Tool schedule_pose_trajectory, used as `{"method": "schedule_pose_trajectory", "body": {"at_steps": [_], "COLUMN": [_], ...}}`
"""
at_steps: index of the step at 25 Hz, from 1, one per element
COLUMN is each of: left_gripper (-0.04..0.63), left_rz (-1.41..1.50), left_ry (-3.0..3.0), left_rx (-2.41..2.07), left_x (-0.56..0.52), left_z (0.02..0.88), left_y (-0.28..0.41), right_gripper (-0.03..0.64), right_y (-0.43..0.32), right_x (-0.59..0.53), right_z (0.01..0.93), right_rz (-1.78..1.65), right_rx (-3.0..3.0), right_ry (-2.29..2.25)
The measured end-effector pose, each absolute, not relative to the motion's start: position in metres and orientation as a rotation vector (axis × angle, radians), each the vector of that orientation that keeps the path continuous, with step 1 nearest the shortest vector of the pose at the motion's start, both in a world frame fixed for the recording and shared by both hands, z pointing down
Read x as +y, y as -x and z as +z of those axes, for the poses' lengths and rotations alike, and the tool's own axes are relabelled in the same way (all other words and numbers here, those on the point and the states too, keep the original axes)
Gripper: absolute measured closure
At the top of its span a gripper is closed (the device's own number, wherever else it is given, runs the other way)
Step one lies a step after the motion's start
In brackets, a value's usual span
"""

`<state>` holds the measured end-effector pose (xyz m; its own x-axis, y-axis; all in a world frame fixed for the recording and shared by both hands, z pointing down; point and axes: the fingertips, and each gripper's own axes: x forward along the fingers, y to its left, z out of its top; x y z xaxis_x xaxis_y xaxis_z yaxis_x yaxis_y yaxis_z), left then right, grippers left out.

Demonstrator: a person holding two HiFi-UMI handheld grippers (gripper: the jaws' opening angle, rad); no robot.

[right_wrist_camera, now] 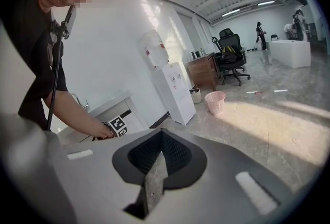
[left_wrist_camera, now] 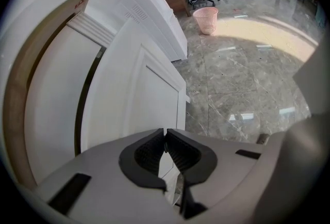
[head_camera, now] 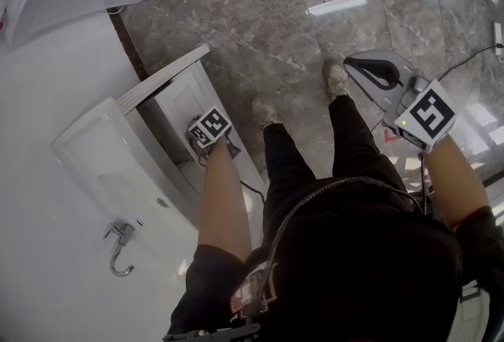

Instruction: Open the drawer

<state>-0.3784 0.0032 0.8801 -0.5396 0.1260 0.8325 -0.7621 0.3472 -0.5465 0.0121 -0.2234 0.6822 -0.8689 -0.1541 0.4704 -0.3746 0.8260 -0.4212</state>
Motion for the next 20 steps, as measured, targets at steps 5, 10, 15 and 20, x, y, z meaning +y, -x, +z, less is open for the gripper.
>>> {"method": "schedule_pose_trajectory", "body": {"at_steps": [5,10,15,20], "left_gripper": [0.578,0.58,0.6,0.6], "left_rz": [1.317,1.318,1.207,1.224], "left_ry": [-0.564,-0.563,-0.689,-0.791], "left_rx": [-1.758,-1.766,-1.667,-1.659], "left_x": [-0.003,-0.012,-0.032,-0.063], "left_z": [0.879,0.879,0.892,0.899], "left_y": [0.359,0.343,0.301,0.25], "right_gripper": [0.62,0.62,0.62,0.62], "right_y": [-0.026,-0.043,-0.059,-0.079], "right_x": [-0.236,-0.249,-0.252,-0.257], "right_z": [0.673,0.674,0.677,0.674], "right_rz": [0.702,0.703,0.708,0.709], "right_rx": [-2.604,-2.612,-2.612,-2.611], "right_ry": [-0.391,-0.391,-0.39,-0.404]}}
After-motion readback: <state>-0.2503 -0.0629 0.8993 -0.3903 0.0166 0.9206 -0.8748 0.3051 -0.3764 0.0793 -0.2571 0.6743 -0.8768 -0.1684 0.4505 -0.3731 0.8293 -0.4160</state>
